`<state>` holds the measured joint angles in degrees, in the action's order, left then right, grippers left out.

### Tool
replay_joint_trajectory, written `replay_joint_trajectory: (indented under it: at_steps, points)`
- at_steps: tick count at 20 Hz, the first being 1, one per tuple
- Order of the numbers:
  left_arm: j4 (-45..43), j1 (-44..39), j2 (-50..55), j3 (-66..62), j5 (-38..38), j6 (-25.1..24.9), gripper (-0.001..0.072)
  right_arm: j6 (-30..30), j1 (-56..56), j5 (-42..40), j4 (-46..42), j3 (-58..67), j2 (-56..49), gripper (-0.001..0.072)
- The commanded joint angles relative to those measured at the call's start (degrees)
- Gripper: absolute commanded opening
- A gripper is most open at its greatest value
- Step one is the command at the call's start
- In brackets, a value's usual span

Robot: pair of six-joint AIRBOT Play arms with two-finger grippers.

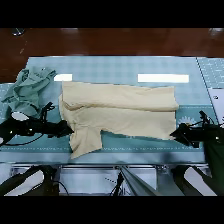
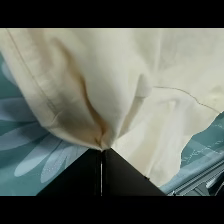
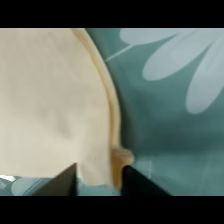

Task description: Fold the shirts.

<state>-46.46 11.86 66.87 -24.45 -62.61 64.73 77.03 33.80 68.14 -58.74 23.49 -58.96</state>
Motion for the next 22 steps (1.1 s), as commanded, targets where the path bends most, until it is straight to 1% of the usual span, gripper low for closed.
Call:
replay_joint_trajectory:
  at_steps: [1, 2, 5, 7, 9, 11, 13, 14, 16, 19, 22]
  points:
    - [0.0, 0.0, 0.0, 0.0, 0.0, 0.0, 0.0038, -7.3, 0.0, 0.6, 9.9, 1.4, -3.8, 0.0016]
    - [0.0, 0.0, 0.0, 0.0, 0.0, 0.0, 0.0038, -8.4, 0.0, 1.3, 11.7, 2.2, -4.2, 0.0019]
    - [0.0, 0.0, -0.1, -1.9, -1.1, 0.0, 0.0038, -9.4, 0.0, 3.5, 10.6, 5.9, -4.2, 0.0017]
    - [1.1, 0.0, -0.1, -6.4, -3.7, 0.0, 0.0038, -9.3, 0.0, 4.8, 10.2, 10.1, -4.2, 0.0017]
    - [4.3, 0.0, -0.1, -12.5, -4.3, 0.1, 0.0038, -8.4, 0.0, 5.0, 10.1, 15.2, -4.2, 0.0017]
    - [5.5, -0.2, 1.0, -19.1, -4.0, 3.8, 0.0037, -7.2, -0.1, 5.0, 10.5, 19.4, -4.2, 0.0017]
    - [5.5, -1.1, 4.0, -25.6, -3.9, 4.3, 0.0037, -7.2, -1.0, 4.0, 12.0, 22.5, -4.3, 0.0017]
    - [5.5, -1.4, 6.3, -29.1, -3.9, 5.7, 0.0037, -7.2, -2.3, 3.5, 11.9, 24.2, -5.0, 0.0017]
    - [5.6, -1.9, 10.8, -35.5, -3.9, 8.5, 0.0037, -6.8, -5.2, 2.9, 11.9, 28.0, -8.5, 0.0017]
    - [5.6, -3.4, 18.3, -45.8, -4.5, 13.0, 0.0037, -3.7, -7.1, -0.2, 12.0, 32.9, -15.0, 0.0017]
    - [5.6, -5.0, 25.8, -55.3, -7.8, 15.6, 0.0037, -3.4, -7.1, -0.5, 12.8, 36.0, -20.6, 0.0017]
